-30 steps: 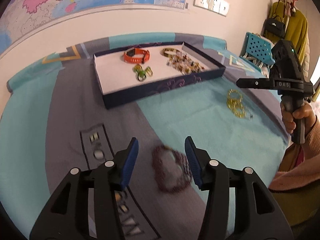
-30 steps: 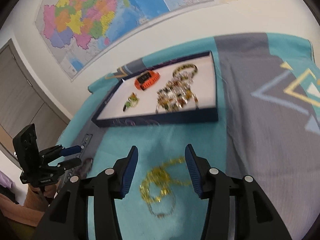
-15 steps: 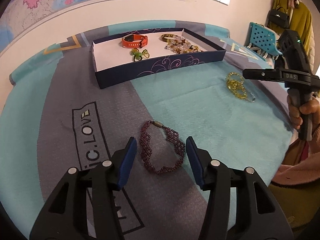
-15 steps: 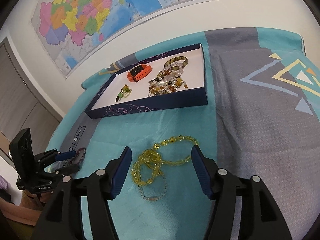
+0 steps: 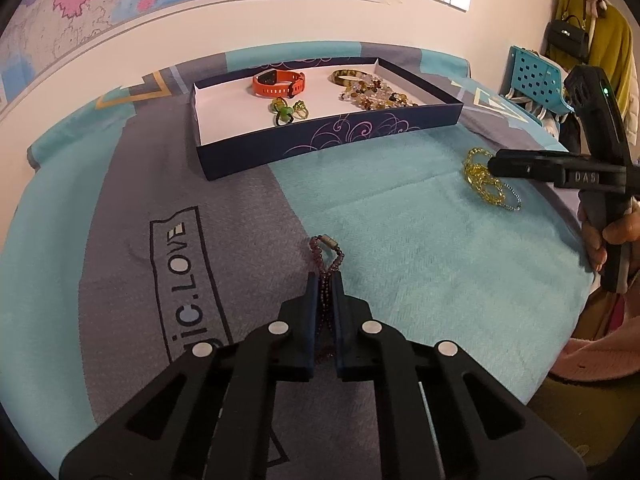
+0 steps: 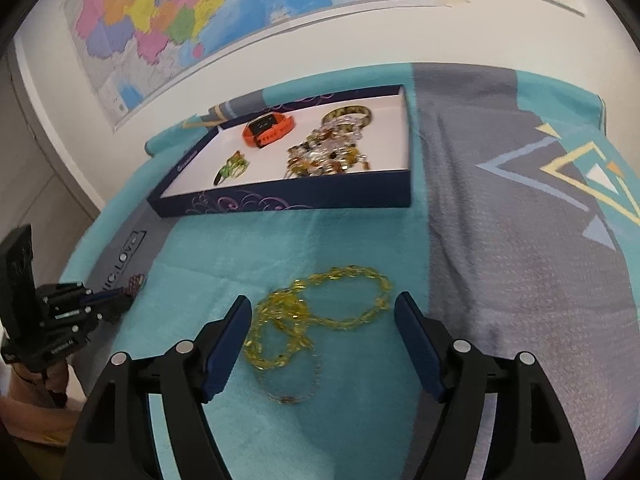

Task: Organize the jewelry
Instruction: 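Grasp the dark purple beaded bracelet with the left tool while the right tool reaches the yellow bead strands, then lift the purple bracelet with the left tool while the right tool grasps the yellow bead strands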

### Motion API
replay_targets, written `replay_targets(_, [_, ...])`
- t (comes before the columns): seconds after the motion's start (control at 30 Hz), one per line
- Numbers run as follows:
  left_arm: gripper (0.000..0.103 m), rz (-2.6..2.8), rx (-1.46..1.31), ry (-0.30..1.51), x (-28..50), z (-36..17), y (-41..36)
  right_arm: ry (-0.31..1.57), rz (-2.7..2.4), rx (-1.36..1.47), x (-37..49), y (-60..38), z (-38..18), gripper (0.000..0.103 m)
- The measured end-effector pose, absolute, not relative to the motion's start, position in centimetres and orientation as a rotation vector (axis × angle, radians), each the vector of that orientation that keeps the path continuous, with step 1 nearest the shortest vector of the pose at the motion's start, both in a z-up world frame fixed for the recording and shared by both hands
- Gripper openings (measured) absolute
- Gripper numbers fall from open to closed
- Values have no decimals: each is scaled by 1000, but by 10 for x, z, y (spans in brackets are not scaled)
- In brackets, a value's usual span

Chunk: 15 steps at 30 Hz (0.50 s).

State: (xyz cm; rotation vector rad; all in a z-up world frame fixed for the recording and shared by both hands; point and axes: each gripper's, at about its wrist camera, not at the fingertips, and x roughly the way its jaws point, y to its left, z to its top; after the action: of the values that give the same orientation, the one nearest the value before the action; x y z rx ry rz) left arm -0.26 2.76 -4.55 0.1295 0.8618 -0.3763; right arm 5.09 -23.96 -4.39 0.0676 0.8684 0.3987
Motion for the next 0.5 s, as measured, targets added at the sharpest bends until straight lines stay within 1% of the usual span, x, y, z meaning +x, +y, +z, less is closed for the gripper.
replay_targets(0.17, [6,-384,107,862,0,-46,28,874,386,-55,49,-217,-45,75])
replay_targets(0.23, [6,-387,100,862,1,-46,28,876,373,-105,48,-210,-46,74])
replay_targets(0.3, [6,-389,96,863,2,-46,27,875,352,-139,48,-207,-48,70])
replay_targets(0.5, [6,-388,81,866,4,-46,27,872,340,-167,47,-206,-49,67])
